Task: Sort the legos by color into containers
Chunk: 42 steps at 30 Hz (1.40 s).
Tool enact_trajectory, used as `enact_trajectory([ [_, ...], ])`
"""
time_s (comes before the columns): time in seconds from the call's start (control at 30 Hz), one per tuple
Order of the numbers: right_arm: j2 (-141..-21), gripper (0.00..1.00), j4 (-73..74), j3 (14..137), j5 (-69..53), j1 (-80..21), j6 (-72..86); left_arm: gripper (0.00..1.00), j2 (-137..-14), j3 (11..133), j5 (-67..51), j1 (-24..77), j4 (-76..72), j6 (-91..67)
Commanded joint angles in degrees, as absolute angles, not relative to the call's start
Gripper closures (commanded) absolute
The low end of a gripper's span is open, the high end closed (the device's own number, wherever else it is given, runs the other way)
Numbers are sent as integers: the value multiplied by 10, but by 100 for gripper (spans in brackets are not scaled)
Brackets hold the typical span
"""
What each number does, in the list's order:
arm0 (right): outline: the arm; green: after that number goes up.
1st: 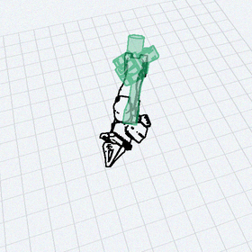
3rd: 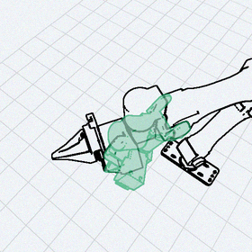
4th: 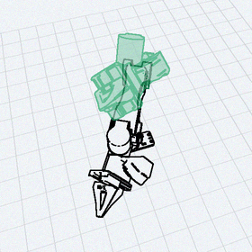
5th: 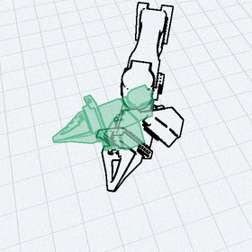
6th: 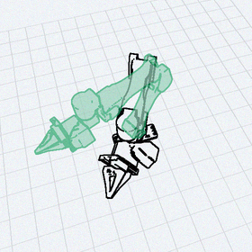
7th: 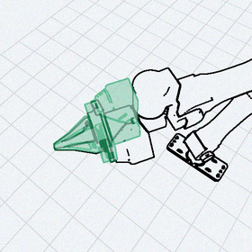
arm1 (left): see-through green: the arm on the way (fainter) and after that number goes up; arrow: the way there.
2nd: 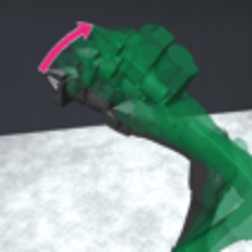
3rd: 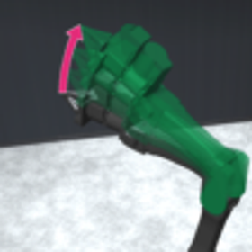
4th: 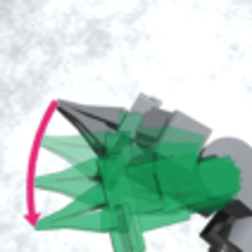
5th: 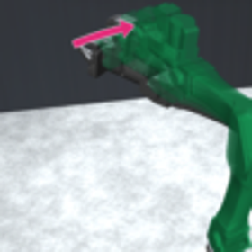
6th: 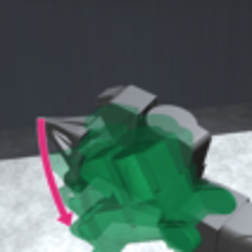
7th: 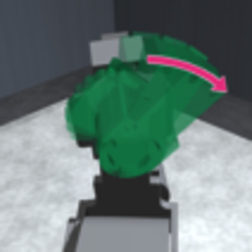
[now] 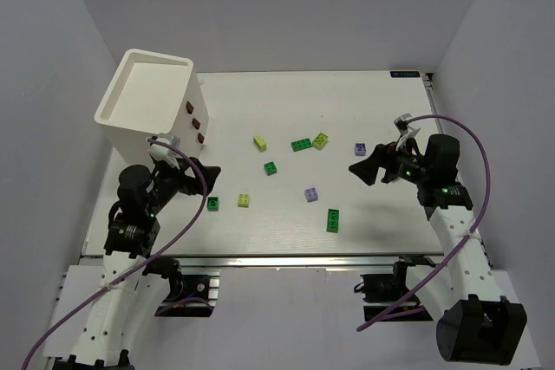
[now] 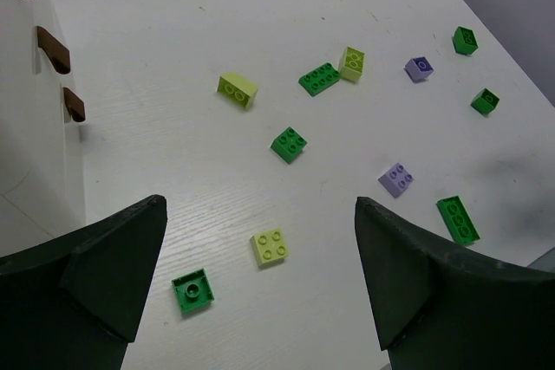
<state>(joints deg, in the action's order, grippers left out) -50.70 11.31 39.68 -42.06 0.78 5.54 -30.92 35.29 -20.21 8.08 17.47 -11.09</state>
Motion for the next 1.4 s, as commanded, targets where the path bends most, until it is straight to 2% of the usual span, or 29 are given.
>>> enact_trajectory([
  [0.0,-490,11,115,411,-456,9,38,2,-317,354,-222,79,162,-120],
  [0.13,-469,11,110,380,-510,7,-48,2,-323,348,-231,79,149,-127],
  [0.2,-457,11,112,366,-541,5,-108,8,-333,346,-230,79,142,-132],
  [0.23,-454,11,107,362,-548,5,-116,14,-337,349,-228,79,144,-134],
  [0.27,-448,11,101,359,-555,5,-124,33,-359,355,-231,79,149,-136],
  [0.3,-440,11,96,350,-562,4,-125,43,-373,372,-238,79,162,-140],
  [0.37,-433,11,88,346,-566,3,-127,60,-405,389,-258,79,175,-157],
  [0.4,-430,11,87,347,-567,1,-122,62,-428,408,-264,79,182,-168],
  [0.43,-428,11,87,352,-569,1,-121,64,-432,415,-264,84,181,-191],
  [0.53,-429,11,96,358,-561,2,-106,55,-432,439,-222,84,180,-229],
  [0.63,-432,11,82,357,-558,1,-77,54,-462,485,-202,84,188,-269],
  [0.77,-448,17,76,361,-534,-22,-50,53,-525,558,-169,106,215,-288],
  [0.87,-453,22,79,365,-512,-25,-39,53,-582,626,-105,136,252,-296],
  [1.0,-454,25,77,365,-488,-33,-29,51,-657,717,14,177,330,-305],
  [1.27,-457,24,76,366,-460,-45,-18,55,-828,915,256,257,482,-323],
  [1.37,-456,23,76,367,-453,-47,-15,54,-887,975,307,279,525,-328],
])
